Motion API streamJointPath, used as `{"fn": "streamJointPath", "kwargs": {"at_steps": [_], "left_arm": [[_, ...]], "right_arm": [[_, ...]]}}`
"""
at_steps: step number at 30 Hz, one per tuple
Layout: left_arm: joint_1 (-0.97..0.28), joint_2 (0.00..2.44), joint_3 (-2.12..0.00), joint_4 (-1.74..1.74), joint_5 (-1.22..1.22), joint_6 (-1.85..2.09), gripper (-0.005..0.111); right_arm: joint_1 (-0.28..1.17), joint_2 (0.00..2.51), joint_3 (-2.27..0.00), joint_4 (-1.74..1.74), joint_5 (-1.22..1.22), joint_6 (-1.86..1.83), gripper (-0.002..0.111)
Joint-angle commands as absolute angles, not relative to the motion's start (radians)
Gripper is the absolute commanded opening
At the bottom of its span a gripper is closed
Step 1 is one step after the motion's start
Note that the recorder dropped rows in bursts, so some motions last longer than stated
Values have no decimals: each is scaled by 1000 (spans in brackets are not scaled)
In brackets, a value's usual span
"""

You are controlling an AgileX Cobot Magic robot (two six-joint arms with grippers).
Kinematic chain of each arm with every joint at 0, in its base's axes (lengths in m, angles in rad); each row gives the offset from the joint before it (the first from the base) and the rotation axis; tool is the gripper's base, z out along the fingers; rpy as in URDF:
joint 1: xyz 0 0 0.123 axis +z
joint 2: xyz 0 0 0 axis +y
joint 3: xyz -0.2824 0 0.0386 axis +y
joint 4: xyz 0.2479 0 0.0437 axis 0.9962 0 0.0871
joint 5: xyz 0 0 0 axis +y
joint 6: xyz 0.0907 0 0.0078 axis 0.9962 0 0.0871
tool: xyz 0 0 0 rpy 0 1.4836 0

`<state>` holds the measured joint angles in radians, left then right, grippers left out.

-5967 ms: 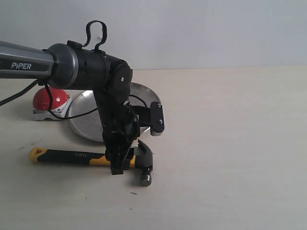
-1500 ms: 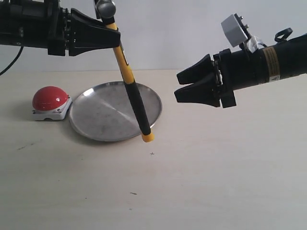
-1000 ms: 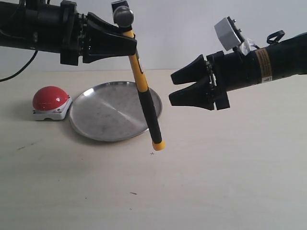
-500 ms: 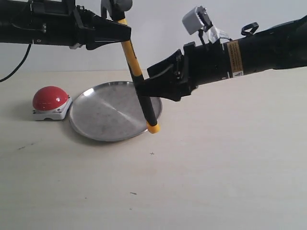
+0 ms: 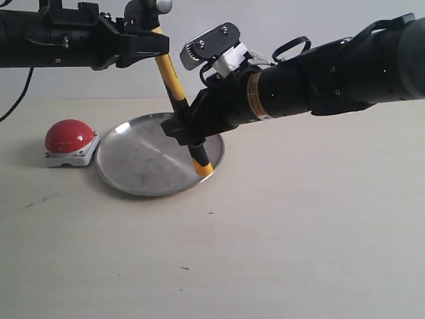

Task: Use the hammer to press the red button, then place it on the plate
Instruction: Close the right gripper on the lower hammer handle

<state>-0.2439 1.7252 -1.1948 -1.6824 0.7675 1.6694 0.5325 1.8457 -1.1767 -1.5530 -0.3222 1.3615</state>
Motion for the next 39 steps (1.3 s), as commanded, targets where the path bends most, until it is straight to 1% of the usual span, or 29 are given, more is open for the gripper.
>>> {"fn": "streamJointPath", "kwargs": {"at_steps": [1,6,10,14,16,17,19,20,21,22,24,27,29,32,35,37,38,39], "left_arm": [[-247,1710,-1202,-1744,832,1659,0],[-247,1708,-1202,-1744,918,1640,0],[-247,1708,-1202,-1744,940,1638,0],[-247,1708,-1204,-1744,949,1638,0],[-247,1708,-1204,-1744,957,1638,0],[-247,1708,-1204,-1744,959,1638,0],[-247,1708,-1204,-1744,959,1638,0],[-247,1708,-1204,-1744,959,1638,0],[-247,1708,-1204,-1744,959,1638,0],[-247,1708,-1204,-1744,959,1638,0],[-247,1708,-1204,-1744,959,1638,0],[-247,1708,-1204,-1744,959,1638,0],[-247,1708,-1204,-1744,959,1638,8],[-247,1708,-1204,-1744,971,1626,25],[-247,1708,-1204,-1744,991,1614,53],[-247,1708,-1204,-1744,998,1614,74],[-247,1708,-1204,-1744,998,1614,83],[-247,1708,-1204,-1744,998,1614,88]], "right_arm": [[547,1840,-1183,-1453,-261,1303,76],[547,1846,-1183,-1437,-231,1303,76],[547,1867,-1183,-1402,-235,1306,76],[547,1877,-1183,-1400,-233,1306,73],[547,1879,-1183,-1394,-226,1306,68],[547,1879,-1183,-1387,-221,1306,65],[547,1879,-1183,-1385,-219,1306,54],[547,1879,-1183,-1356,-211,1306,43],[547,1879,-1183,-1345,-208,1306,35],[547,1879,-1183,-1334,-206,1306,20],[547,1879,-1183,-1332,-216,1306,0],[547,1879,-1183,-1324,-239,1306,0],[547,1879,-1183,-1288,-248,1304,0],[547,1879,-1183,-1283,-269,1304,0],[547,1879,-1183,-1269,-284,1304,0],[547,1879,-1183,-1251,-290,1304,0],[547,1879,-1183,-1248,-296,1304,0],[547,1879,-1183,-1238,-304,1304,0]]}}
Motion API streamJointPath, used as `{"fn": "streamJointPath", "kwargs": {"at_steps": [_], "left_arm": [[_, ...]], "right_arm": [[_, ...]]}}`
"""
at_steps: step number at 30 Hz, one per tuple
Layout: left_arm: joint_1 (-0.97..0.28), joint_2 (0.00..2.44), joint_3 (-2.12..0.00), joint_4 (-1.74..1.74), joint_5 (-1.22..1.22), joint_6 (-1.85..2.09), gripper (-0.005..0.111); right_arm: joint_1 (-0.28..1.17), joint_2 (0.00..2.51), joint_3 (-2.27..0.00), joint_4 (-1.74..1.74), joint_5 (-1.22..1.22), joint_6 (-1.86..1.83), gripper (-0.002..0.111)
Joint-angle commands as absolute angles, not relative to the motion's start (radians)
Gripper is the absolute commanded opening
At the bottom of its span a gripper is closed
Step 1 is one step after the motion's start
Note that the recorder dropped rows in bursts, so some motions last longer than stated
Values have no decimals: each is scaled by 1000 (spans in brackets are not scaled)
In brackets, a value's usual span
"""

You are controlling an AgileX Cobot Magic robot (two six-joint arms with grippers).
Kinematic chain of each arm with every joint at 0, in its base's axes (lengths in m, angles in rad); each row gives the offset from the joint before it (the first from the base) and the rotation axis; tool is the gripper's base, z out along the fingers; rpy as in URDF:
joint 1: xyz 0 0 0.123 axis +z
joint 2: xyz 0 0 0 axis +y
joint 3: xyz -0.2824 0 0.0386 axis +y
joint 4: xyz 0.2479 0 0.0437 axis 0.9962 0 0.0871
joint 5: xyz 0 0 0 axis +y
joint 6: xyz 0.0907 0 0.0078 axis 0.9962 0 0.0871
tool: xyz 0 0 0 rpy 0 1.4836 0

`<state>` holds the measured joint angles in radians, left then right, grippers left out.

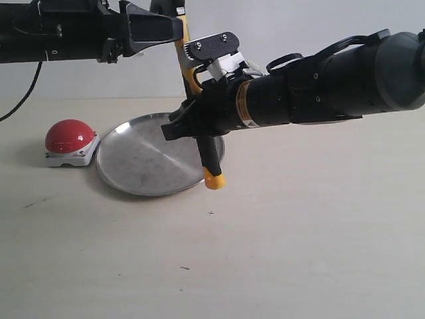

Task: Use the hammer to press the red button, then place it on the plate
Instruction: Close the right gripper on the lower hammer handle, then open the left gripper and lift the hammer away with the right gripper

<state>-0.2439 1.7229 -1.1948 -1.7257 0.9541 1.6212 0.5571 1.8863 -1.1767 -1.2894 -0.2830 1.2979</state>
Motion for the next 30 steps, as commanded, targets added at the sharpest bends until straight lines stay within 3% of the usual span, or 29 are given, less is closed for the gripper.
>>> {"fn": "streamJointPath", "kwargs": {"at_steps": [1,9,15,30], "left_arm": [[-247,1708,-1204,-1744,998,1614,90],[-238,1693,-1209,-1744,1014,1617,79],[-238,1637,-1209,-1729,1025,1618,73],[-238,1584,-1209,-1649,1025,1705,73]], "right_arm": [[547,1879,-1183,-1233,-314,1304,0],[543,1863,-1165,-1143,-385,1268,0],[521,1825,-1084,-800,-435,977,0],[196,1555,-724,-685,-1221,901,0]]}}
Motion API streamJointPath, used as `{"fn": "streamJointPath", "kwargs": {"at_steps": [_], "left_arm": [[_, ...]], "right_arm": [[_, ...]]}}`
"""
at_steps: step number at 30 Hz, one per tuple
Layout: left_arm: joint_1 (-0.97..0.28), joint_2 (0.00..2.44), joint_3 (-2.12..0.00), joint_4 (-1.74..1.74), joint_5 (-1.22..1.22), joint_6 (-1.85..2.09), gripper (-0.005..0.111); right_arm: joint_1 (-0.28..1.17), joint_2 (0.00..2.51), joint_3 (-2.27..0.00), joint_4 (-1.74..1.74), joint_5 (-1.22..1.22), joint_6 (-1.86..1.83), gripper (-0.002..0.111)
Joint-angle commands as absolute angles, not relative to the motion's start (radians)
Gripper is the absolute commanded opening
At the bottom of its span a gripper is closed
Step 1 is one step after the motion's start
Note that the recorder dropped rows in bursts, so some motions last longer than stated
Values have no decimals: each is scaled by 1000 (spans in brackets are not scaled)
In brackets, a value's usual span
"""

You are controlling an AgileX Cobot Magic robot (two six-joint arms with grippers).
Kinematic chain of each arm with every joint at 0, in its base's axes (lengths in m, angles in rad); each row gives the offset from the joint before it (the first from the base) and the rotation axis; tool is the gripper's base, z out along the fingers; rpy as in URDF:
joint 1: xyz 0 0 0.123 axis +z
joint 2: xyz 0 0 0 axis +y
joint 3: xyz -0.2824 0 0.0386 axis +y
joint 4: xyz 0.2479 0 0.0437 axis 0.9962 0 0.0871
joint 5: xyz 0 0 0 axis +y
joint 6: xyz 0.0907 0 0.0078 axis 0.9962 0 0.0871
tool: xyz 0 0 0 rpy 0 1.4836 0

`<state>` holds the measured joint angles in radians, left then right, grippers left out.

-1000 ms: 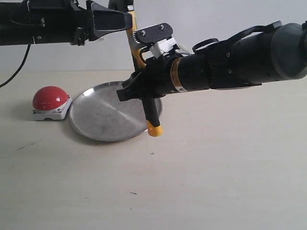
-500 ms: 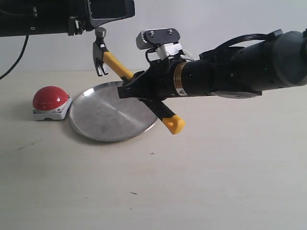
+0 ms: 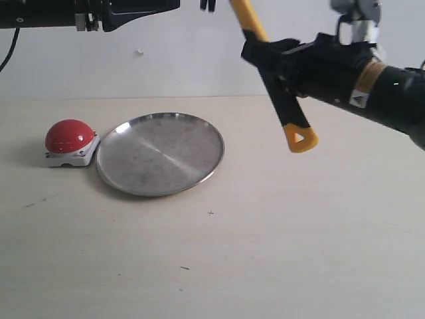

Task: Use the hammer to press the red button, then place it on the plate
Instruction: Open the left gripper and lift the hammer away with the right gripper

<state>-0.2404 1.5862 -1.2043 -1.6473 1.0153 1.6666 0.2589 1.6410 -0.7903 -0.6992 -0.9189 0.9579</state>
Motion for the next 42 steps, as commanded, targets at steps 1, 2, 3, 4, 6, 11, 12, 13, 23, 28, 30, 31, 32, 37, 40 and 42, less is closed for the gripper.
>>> {"fn": "streamJointPath", "kwargs": {"at_steps": [1,2,3,4,6,11,12,13,23,28,30,31,32,37,40,42], "left_arm": [[-238,1587,-1209,-1649,1025,1705,73],[-238,1589,-1209,-1649,1030,1705,73],[-238,1596,-1209,-1652,1039,1712,73],[-238,1605,-1209,-1659,1061,1728,73],[-240,1634,-1209,-1685,1140,1782,73],[-240,1711,-1195,-1744,1221,1882,73],[-241,1725,-1195,-1744,1221,1921,73],[-241,1739,-1195,-1744,1221,1937,73],[-284,1812,-1197,-1744,1221,2083,73],[-332,1812,-1201,-1744,1221,2095,73],[-351,1812,-1204,-1744,1221,2095,73],[-359,1812,-1204,-1744,1221,2095,73],[-362,1812,-1204,-1744,1221,2095,73],[-349,1816,-1204,-1744,1221,2095,73],[-311,1825,-1204,-1744,1221,2095,72],[-285,1832,-1206,-1744,1221,2095,70]], "right_arm": [[190,1544,-707,-685,-1221,875,0],[185,1533,-689,-685,-1221,849,0],[185,1527,-674,-687,-1221,825,0],[185,1519,-667,-687,-1221,805,0],[185,1512,-663,-717,-1221,764,0],[185,1510,-663,-708,-1221,762,0],[185,1510,-663,-701,-1221,766,0],[185,1510,-663,-694,-1221,768,0],[185,1496,-663,-636,-1221,797,0],[185,1496,-663,-687,-1221,797,0],[185,1496,-663,-690,-1221,797,0],[185,1496,-663,-691,-1221,797,0],[185,1496,-663,-692,-1221,797,0],[185,1496,-663,-704,-1221,797,0],[185,1496,-663,-710,-1221,797,0],[185,1496,-663,-716,-1221,797,0]]}}
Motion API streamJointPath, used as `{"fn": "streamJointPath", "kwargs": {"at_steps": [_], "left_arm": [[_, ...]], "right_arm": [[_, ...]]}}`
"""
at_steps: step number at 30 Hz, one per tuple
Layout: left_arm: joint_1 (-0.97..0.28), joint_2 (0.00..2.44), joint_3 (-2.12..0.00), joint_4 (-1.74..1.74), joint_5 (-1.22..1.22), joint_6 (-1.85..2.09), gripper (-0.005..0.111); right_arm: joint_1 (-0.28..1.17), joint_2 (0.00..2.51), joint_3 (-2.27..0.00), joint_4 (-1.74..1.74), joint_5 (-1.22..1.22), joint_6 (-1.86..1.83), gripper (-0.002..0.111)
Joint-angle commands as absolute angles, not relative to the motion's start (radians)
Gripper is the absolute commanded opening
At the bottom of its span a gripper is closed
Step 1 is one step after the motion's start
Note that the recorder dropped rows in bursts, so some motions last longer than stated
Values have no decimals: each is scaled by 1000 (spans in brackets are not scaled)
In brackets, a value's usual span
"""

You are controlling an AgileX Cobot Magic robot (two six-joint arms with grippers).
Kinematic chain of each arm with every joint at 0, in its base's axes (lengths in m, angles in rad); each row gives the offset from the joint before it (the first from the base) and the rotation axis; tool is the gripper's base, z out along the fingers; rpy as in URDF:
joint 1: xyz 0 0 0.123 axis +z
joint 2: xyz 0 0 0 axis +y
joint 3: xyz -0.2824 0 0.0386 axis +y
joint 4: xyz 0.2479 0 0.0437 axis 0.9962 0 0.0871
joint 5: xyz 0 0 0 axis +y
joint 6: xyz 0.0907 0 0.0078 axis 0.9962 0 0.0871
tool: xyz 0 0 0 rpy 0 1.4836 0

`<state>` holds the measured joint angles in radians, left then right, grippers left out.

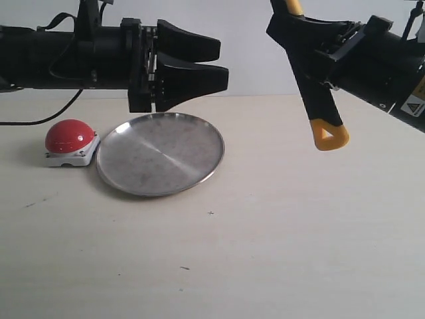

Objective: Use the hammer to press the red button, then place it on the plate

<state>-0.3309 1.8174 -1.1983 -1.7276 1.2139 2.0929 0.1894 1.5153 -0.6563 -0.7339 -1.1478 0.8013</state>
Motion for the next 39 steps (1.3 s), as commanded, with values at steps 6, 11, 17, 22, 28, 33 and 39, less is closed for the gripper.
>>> {"fn": "streamJointPath", "kwargs": {"at_steps": [6,11,17,22,28,33,39], "left_arm": [[-258,1838,-1219,-1744,1221,2087,69],[-269,1836,-1249,-1744,1221,2076,69],[-272,1836,-1303,-1744,1221,2034,69],[-308,1838,-1345,-1744,1221,2011,69],[-364,1838,-1390,-1744,1221,1980,69],[-371,1838,-1413,-1744,1221,1925,69],[-369,1854,-1419,-1744,1221,1857,69]], "right_arm": [[185,1496,-663,-746,-1221,797,0],[185,1496,-663,-783,-1221,797,0],[185,1496,-663,-800,-1221,797,0],[185,1496,-665,-806,-1221,797,0],[185,1496,-665,-810,-1221,797,0],[185,1479,-665,-809,-1221,797,0],[185,1401,-665,-865,-1221,778,0]]}}
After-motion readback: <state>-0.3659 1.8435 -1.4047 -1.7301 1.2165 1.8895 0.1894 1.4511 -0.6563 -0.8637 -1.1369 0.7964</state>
